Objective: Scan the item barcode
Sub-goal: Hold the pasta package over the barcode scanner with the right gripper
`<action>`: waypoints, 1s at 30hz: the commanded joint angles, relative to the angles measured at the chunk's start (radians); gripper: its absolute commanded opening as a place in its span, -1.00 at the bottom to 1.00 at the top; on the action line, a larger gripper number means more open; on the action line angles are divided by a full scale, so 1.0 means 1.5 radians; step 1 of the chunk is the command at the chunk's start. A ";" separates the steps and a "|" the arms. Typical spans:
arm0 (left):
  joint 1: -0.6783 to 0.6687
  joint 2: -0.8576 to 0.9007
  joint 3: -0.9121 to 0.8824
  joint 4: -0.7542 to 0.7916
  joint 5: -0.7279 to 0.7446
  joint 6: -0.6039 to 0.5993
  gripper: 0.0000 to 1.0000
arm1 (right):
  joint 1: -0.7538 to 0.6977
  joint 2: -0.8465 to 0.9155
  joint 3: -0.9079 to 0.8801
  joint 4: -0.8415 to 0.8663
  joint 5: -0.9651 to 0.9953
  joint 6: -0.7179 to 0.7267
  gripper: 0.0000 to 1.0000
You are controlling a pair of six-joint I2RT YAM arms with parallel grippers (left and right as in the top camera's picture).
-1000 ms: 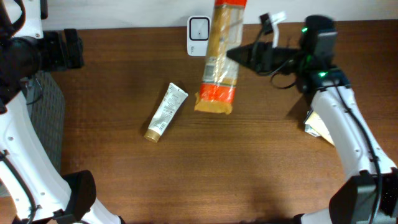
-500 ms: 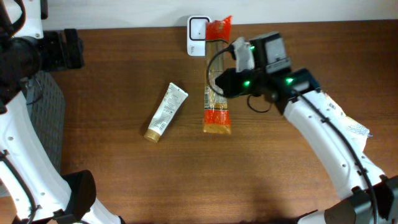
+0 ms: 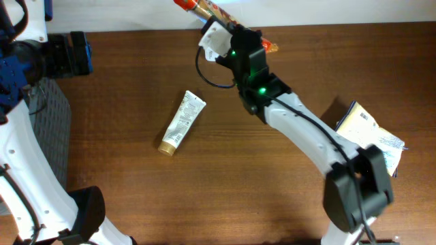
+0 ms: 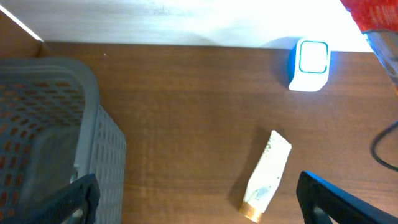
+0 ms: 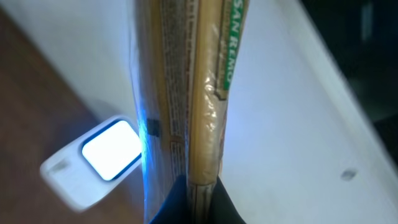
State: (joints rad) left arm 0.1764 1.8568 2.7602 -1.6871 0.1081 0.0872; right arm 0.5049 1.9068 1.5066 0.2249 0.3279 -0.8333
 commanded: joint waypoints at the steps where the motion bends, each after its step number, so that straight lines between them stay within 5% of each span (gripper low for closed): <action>1: 0.004 0.000 0.002 -0.001 0.005 0.008 0.98 | 0.004 0.044 0.033 0.141 0.019 -0.138 -0.92; 5: 0.004 0.000 0.002 -0.001 0.005 0.008 0.98 | 0.004 0.153 0.048 0.311 0.016 -0.286 -0.92; 12: 0.004 0.000 0.002 -0.001 0.005 0.008 0.98 | 0.011 0.306 0.313 0.203 -0.027 -0.334 -0.92; 17: 0.004 0.000 0.002 -0.001 0.005 0.008 0.99 | 0.008 0.321 0.313 0.173 -0.059 -0.345 -0.92; 20: 0.004 0.000 0.002 -0.001 0.005 0.008 0.98 | 0.008 0.357 0.313 0.174 -0.059 -0.455 -0.92; 30: 0.004 0.000 0.002 -0.001 0.005 0.008 0.98 | 0.012 0.375 0.313 0.174 -0.059 -0.459 -0.92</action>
State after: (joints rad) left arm 0.1764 1.8572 2.7602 -1.6875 0.1081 0.0872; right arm 0.5125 2.5149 1.9171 0.4446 0.2413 -1.5265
